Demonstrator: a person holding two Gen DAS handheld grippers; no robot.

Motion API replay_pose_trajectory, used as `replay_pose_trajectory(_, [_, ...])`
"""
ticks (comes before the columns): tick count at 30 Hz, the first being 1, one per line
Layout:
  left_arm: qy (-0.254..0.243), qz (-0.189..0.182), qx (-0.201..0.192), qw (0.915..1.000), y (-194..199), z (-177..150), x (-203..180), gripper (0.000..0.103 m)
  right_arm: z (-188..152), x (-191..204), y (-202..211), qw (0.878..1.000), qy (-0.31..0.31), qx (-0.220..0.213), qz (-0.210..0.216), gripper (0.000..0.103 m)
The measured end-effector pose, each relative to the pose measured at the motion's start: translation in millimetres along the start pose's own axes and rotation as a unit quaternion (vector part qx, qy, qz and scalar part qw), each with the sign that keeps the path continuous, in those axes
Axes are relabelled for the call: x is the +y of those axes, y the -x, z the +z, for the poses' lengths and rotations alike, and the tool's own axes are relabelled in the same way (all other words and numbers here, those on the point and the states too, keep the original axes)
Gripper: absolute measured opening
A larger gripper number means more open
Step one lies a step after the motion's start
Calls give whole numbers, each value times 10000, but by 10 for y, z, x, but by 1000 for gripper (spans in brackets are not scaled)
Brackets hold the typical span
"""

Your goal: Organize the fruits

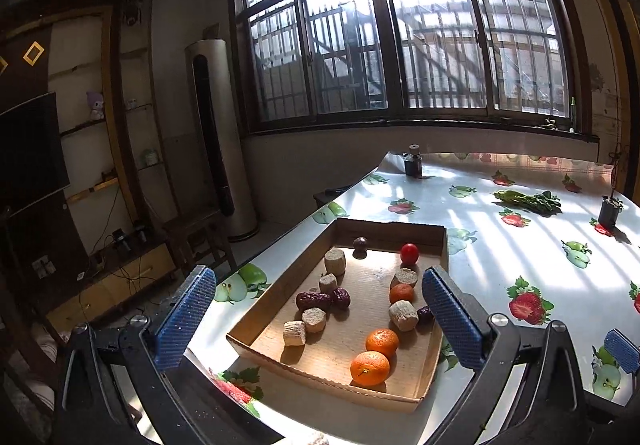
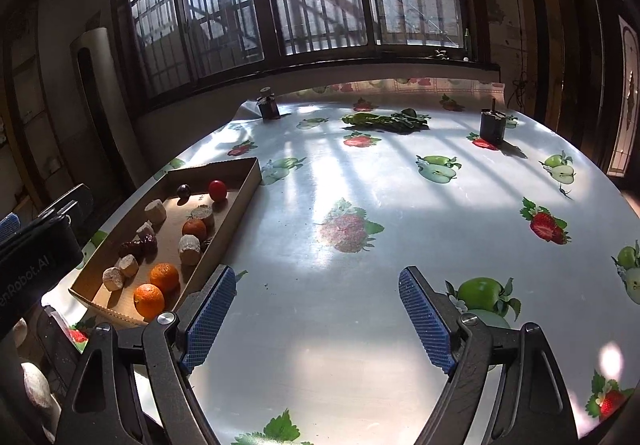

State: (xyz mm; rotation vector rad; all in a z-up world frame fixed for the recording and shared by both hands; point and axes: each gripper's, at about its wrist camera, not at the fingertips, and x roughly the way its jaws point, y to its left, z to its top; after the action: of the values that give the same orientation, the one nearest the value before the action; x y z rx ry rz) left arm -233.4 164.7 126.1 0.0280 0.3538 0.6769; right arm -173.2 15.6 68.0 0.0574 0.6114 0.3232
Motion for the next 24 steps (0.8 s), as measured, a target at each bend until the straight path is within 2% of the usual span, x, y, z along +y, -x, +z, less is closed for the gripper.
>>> replay_pose_trajectory(1, [41, 70, -97, 9999, 20, -1, 29, 103, 3, 26, 4, 10000, 50, -4, 27, 87])
replay_pose_trajectory(2, [70, -26, -120, 9999, 19, 3, 59, 103, 9, 52, 6, 9999, 101, -3, 53, 87])
replay_pose_trajectory(5, [267, -554, 244, 9978, -67, 33, 152, 103, 25, 130, 8, 9997, 233, 5, 93, 87])
replay_pose_trajectory(8, [369, -776, 552, 9948, -139, 19, 198, 103, 28, 184, 9, 9994, 328, 30, 118, 88])
replay_pose_trajectory(20, [277, -1071, 812, 9905, -222, -30, 184, 103, 98, 379, 10, 9969, 785, 8, 101, 89])
replay_pose_trajectory(24, [257, -1142, 886, 9892, -251, -11, 190, 103, 123, 378, -15, 9969, 768, 58, 137, 89])
